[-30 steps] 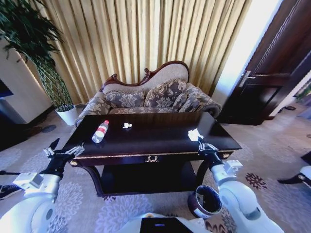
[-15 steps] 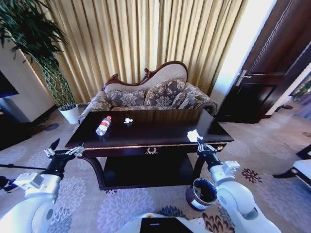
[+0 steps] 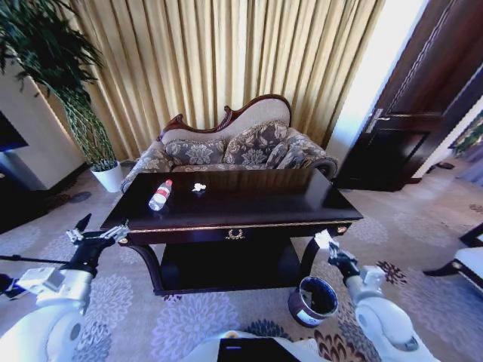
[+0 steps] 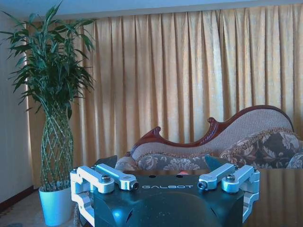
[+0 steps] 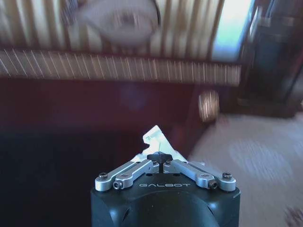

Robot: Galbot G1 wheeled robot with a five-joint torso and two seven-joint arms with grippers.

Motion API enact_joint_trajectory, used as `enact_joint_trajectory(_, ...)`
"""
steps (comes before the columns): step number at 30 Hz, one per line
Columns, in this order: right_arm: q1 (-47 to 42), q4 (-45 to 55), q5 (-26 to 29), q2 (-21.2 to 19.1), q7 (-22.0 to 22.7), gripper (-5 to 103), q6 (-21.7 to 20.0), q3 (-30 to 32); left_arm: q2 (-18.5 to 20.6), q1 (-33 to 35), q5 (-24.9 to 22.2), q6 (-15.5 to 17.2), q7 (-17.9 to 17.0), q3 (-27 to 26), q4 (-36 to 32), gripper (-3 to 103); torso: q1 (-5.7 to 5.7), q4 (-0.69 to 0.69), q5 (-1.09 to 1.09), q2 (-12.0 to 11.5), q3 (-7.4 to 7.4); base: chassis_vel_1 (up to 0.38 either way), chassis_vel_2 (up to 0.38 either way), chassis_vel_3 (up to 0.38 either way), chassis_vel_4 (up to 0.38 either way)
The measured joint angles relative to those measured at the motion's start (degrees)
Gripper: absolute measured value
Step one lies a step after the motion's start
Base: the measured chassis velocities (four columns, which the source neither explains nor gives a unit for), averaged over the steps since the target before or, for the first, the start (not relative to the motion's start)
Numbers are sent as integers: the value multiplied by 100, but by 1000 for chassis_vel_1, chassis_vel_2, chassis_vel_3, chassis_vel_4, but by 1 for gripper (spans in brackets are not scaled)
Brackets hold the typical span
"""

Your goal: Move to the front of the table and place the trash on the table into the trash bin.

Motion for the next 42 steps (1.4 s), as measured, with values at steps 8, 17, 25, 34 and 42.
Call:
enact_joint_trajectory(8,1295,-2976,-845,271,-176,0,300,-504,5,14,-61,-5,-8,-65,-55,100,1,0,-1,0,0,0,0,0,0)
enact_joint_trajectory(17,1888,-4133,-1325,444,-36,4,528,-526,-1,15,-63,-6,-13,-40,-103,100,1,0,-2,-1,1,0,0,0,0)
enact_joint_trajectory(25,1841,-4083,-1400,458,-10,31,583,-485,16,12,-66,-19,-14,-40,-102,100,1,0,-3,0,0,0,0,0,0)
enact_joint_trajectory(34,1727,-4019,-1382,445,-4,63,668,-423,17,15,-67,-33,-14,-40,-87,100,0,0,-2,0,0,0,0,0,0)
enact_joint_trajectory(42,1703,-3978,-1231,451,-2,91,728,-378,-4,24,-67,-52,-14,-44,-101,100,0,0,-1,0,0,0,0,0,0)
